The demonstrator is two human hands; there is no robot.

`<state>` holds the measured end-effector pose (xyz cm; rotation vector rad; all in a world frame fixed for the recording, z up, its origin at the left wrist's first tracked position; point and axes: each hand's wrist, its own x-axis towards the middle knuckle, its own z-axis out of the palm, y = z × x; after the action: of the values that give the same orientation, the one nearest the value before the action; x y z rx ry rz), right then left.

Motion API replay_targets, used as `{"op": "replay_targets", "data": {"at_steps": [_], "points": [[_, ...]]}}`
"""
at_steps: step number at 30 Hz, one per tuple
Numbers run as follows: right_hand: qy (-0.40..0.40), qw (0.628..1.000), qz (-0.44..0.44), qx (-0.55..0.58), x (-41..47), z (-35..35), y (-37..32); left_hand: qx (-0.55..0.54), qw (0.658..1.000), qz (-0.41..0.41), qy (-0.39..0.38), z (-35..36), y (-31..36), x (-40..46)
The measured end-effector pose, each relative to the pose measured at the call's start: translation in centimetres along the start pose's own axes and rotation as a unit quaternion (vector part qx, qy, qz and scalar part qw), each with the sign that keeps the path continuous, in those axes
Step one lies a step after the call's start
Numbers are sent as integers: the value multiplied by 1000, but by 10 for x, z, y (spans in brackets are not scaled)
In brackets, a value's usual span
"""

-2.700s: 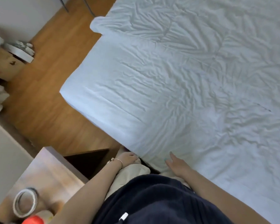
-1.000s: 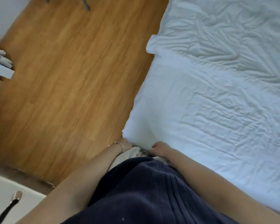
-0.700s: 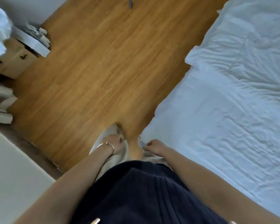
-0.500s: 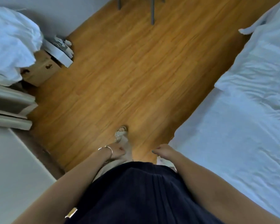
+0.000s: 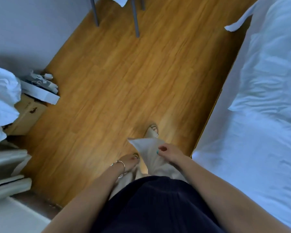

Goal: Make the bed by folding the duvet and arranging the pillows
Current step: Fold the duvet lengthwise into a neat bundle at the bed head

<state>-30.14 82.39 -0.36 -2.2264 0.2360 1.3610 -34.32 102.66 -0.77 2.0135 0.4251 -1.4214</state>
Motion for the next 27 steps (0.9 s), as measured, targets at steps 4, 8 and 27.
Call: {"op": "replay_targets", "data": {"at_steps": [4,8,27], "points": [[-64,996,62,17,38,-54,-1,49,999,-9,-19,-52,45,44],[1,991,59,121,91,-162,-20,80,996,-7,-24,-118,122,89],[15,961,125,246,297,-572,-56,223,969,101,-33,-417,568,303]]}}
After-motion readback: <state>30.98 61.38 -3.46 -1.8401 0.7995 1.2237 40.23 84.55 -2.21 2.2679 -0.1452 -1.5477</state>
